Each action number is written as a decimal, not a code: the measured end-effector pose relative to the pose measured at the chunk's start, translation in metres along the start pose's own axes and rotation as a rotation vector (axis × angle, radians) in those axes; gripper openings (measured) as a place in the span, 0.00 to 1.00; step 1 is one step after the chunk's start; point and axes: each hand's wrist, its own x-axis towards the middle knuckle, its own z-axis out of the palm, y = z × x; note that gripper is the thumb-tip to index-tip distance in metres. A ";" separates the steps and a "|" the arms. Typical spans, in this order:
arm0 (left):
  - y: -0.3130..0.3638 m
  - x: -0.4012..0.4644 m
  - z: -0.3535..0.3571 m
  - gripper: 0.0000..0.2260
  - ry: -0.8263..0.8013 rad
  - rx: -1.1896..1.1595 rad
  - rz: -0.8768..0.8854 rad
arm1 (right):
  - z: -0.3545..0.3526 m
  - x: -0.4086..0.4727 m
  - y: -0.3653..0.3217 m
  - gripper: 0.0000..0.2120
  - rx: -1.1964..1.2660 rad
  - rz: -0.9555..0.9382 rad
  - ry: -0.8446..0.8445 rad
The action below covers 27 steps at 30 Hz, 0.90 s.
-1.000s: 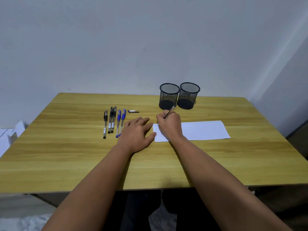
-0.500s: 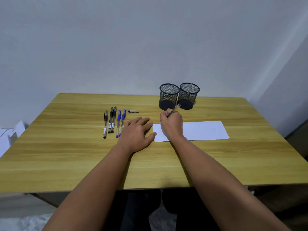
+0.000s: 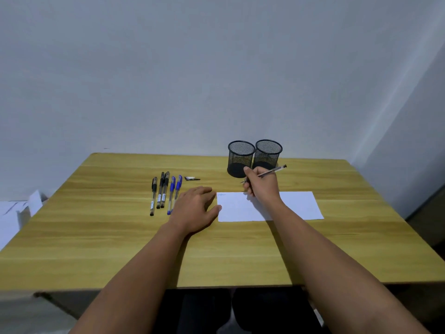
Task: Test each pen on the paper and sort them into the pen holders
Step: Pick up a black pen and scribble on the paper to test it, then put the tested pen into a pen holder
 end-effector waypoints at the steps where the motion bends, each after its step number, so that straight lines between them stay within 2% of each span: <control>1: -0.001 0.003 -0.002 0.25 0.028 -0.031 -0.009 | -0.003 0.000 -0.001 0.19 -0.001 -0.008 0.005; 4: -0.006 0.015 -0.011 0.21 0.117 -0.040 -0.043 | -0.006 0.002 -0.006 0.17 0.048 -0.031 0.001; 7: -0.014 0.031 -0.023 0.18 0.182 0.076 -0.114 | -0.005 0.003 -0.013 0.14 0.063 -0.058 -0.001; 13: -0.036 0.061 -0.042 0.17 -0.096 0.333 -0.287 | -0.004 0.014 -0.016 0.15 0.032 -0.047 -0.053; 17: -0.042 0.070 -0.038 0.13 -0.091 0.351 -0.249 | -0.006 0.018 -0.018 0.14 0.077 0.034 -0.073; 20: -0.041 0.069 -0.036 0.12 -0.042 0.363 -0.212 | -0.007 0.018 -0.014 0.09 0.061 0.010 -0.079; 22: -0.039 0.066 -0.035 0.12 0.029 0.298 -0.169 | -0.009 0.016 -0.013 0.08 0.039 0.005 -0.105; 27: -0.019 0.059 -0.045 0.07 0.137 -0.201 -0.158 | -0.014 0.004 -0.020 0.05 0.093 0.041 -0.205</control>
